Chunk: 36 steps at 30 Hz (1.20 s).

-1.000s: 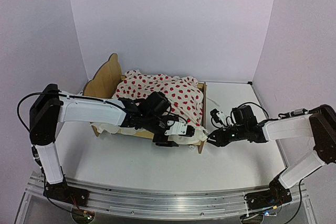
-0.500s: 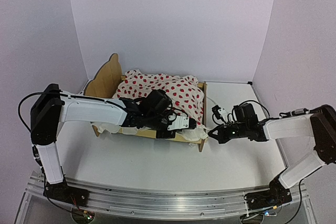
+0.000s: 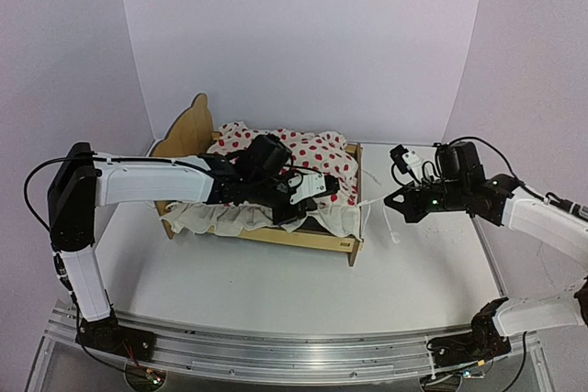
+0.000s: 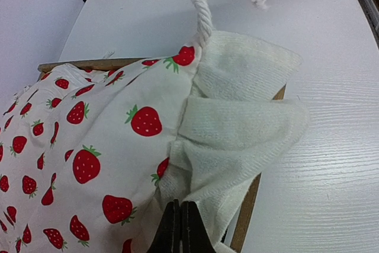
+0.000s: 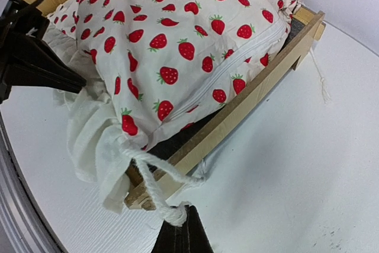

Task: Set up the pet bed

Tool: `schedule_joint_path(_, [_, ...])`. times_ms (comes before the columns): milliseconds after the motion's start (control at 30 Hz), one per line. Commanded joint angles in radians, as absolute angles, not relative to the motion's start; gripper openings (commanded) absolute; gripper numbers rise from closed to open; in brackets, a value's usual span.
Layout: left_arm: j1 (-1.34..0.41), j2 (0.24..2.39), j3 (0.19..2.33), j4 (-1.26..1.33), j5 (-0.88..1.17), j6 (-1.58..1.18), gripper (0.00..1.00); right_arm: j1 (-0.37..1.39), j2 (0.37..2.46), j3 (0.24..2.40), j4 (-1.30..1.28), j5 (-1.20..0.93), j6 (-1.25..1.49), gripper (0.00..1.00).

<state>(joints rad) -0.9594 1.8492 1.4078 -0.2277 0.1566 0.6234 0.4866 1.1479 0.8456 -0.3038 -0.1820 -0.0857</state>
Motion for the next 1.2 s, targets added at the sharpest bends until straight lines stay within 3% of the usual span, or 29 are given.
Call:
schedule_joint_path(0, [-0.936, 1.783, 1.465, -0.25, 0.196, 0.571, 0.0, 0.483, 1.14, 0.97, -0.544, -0.278, -0.099, 0.0])
schedule_joint_path(267, [-0.882, 1.745, 1.448, -0.293, 0.231, 0.548, 0.0, 0.513, 1.163, 1.08, -0.631, -0.675, 0.096, 0.0])
schedule_joint_path(467, [-0.858, 1.735, 1.43, -0.297, 0.241, 0.549, 0.0, 0.675, 1.266, 1.088, -0.62, -0.736, 0.226, 0.0])
schedule_joint_path(633, [-0.846, 1.728, 1.415, -0.3, 0.239, 0.562, 0.0, 0.78, 1.401, 1.088, -0.57, -0.635, 0.315, 0.01])
schedule_joint_path(767, [-0.838, 1.714, 1.378, -0.29, 0.233, 0.581, 0.0, 0.788, 1.458, 1.103, -0.578, -0.48, 0.339, 0.28])
schedule_joint_path(967, [-0.822, 1.692, 1.305, -0.259, 0.217, 0.625, 0.0, 0.746, 1.324, 1.091, -0.61, -0.264, 0.265, 0.43])
schedule_joint_path(1100, [-0.819, 1.69, 1.286, -0.246, 0.215, 0.635, 0.0, 0.636, 1.231, 1.053, -0.609, -0.233, 0.237, 0.44])
schedule_joint_path(1167, [-0.818, 1.69, 1.286, -0.242, 0.214, 0.632, 0.0, 0.571, 1.211, 1.005, -0.602, -0.18, 0.205, 0.39])
